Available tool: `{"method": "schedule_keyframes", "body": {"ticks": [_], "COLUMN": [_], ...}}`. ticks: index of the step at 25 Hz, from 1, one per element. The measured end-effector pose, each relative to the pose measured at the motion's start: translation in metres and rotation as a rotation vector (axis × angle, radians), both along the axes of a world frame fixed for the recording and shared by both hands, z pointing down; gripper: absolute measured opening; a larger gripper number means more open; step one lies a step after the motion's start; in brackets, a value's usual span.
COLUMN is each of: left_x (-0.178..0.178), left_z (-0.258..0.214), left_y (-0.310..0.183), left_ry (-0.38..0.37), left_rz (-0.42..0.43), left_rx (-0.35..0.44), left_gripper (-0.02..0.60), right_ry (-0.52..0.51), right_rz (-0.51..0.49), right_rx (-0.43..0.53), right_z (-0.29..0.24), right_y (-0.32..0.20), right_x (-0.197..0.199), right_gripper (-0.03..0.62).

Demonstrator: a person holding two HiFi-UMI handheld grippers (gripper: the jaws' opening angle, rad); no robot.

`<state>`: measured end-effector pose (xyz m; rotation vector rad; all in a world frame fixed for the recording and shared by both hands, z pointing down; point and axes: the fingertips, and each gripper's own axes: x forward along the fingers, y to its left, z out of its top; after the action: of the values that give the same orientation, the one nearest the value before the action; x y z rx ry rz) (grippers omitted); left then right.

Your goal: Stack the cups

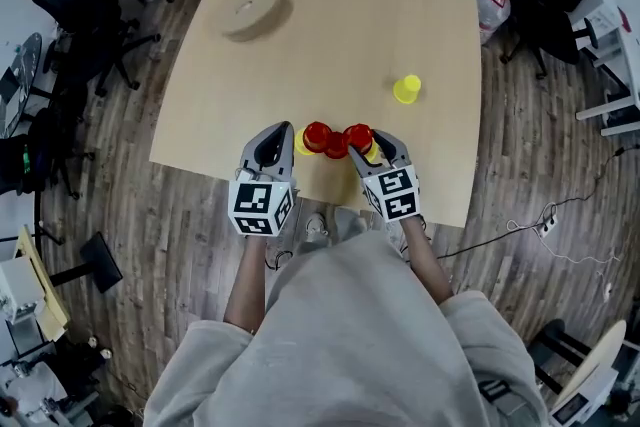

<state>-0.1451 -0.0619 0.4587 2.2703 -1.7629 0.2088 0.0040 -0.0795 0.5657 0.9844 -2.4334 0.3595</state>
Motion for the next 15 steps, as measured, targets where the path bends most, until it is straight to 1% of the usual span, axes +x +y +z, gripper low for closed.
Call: {"method": "schedule_keyframes", "body": {"ticks": [10, 15], "left_x": [-0.006, -0.007], "left_z": [0.001, 0.002], "left_y": [-0.003, -0.005], "left_ry": [0.003, 0.005], "left_rz": [0.002, 0.008], "left_rx": [-0.004, -0.005], "left_gripper": [0.012, 0.012], "right_ry": [0.029, 0.035], "right_rz": [-0.014, -0.011], "right_rx": [-0.04, -0.031], "right_z": [0.021, 0.024], "right_y": [0.003, 0.005], "right_x": [-0.014, -0.015], "right_gripper": [0.227, 0.229]}}
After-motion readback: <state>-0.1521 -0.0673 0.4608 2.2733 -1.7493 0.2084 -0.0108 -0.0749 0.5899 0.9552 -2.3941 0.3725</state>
